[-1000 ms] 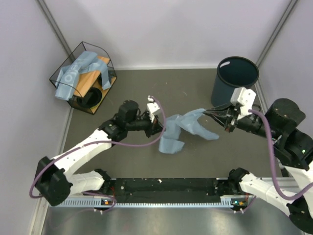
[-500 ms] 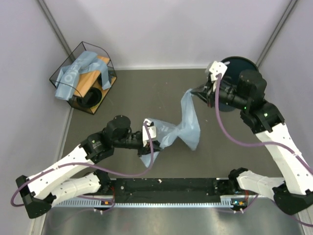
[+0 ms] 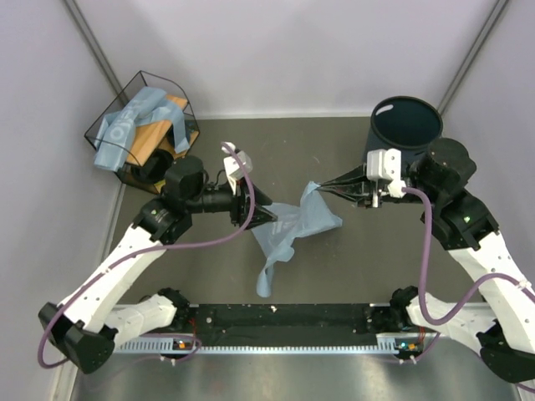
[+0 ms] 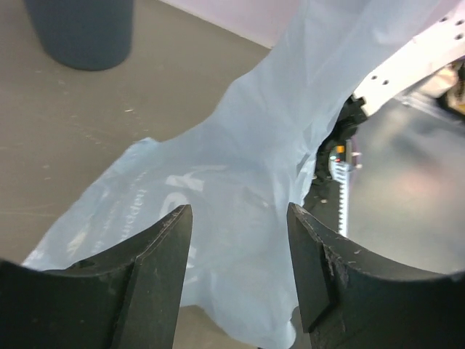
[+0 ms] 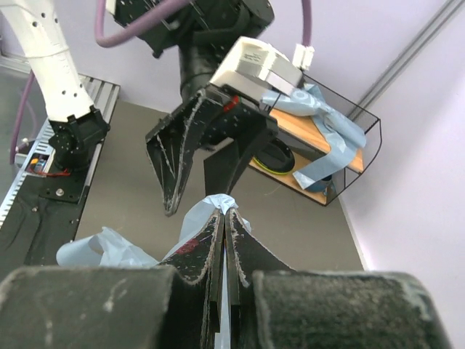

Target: Put the trash bags into the trash bin

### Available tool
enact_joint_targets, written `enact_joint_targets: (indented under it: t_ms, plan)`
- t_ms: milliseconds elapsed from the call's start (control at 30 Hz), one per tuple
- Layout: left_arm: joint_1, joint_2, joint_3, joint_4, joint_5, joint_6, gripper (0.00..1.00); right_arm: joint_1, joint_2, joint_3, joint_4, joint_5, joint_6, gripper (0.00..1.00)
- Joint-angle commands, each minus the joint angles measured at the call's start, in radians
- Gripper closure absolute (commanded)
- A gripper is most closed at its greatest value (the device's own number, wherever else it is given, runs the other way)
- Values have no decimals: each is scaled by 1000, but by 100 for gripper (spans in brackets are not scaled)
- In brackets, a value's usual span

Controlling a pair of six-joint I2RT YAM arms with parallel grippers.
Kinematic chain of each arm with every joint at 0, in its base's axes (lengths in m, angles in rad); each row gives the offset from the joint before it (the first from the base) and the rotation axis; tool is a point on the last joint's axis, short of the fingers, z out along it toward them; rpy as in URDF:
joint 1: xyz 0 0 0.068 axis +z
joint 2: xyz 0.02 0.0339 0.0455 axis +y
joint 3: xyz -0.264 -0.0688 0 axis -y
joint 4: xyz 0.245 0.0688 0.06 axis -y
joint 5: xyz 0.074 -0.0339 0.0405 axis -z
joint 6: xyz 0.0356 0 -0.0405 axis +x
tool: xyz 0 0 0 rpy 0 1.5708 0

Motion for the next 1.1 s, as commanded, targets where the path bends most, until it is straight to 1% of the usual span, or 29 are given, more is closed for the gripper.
enact_joint_targets:
  t_ms: [0,33,167,333,433,567,600,633,667,733,767,800,867,900,967,1000,1033,1067]
  plan:
    - [-11,49,-9,210,173,-167,39,10,3,28,34,-42,-41,100]
    - [-13,60,-12,227,189,-199,38,11,3,34,29,-43,-40,100]
    - [-45,83,-23,296,202,-236,34,14,3,39,9,-43,-38,100]
    - [-108,111,-40,306,164,-229,29,28,5,39,9,-45,-35,100]
    - [-131,129,-54,306,128,-223,30,36,2,40,9,-40,-32,100]
    - [-139,161,-66,301,104,-201,33,39,-1,42,6,-40,-27,100]
    - [-140,166,-66,309,105,-198,35,39,0,42,8,-40,-27,100]
    - [-139,174,-69,315,102,-204,40,39,-3,42,8,-40,-27,100]
    - [-140,177,-75,319,102,-210,53,40,-4,42,6,-40,-29,100]
    - [-140,188,-86,358,113,-229,61,40,-3,40,6,-41,-29,100]
    - [-140,191,-90,365,113,-239,68,40,-3,39,5,-43,-32,100]
    - [-139,194,-95,385,114,-255,72,39,-6,37,6,-42,-33,100]
    - [-136,194,-101,390,119,-261,87,39,-4,34,5,-31,-38,100]
    - [-132,191,-106,398,119,-273,100,39,0,28,8,0,-40,100]
    - [-117,177,-104,399,117,-298,100,39,31,23,12,61,-40,100]
    - [-108,172,-104,399,113,-334,100,39,49,23,34,174,-40,100]
    - [-81,154,-116,410,107,-363,100,37,77,23,60,237,-34,100]
    - [-67,145,-130,434,91,-393,100,13,156,40,89,282,-21,100]
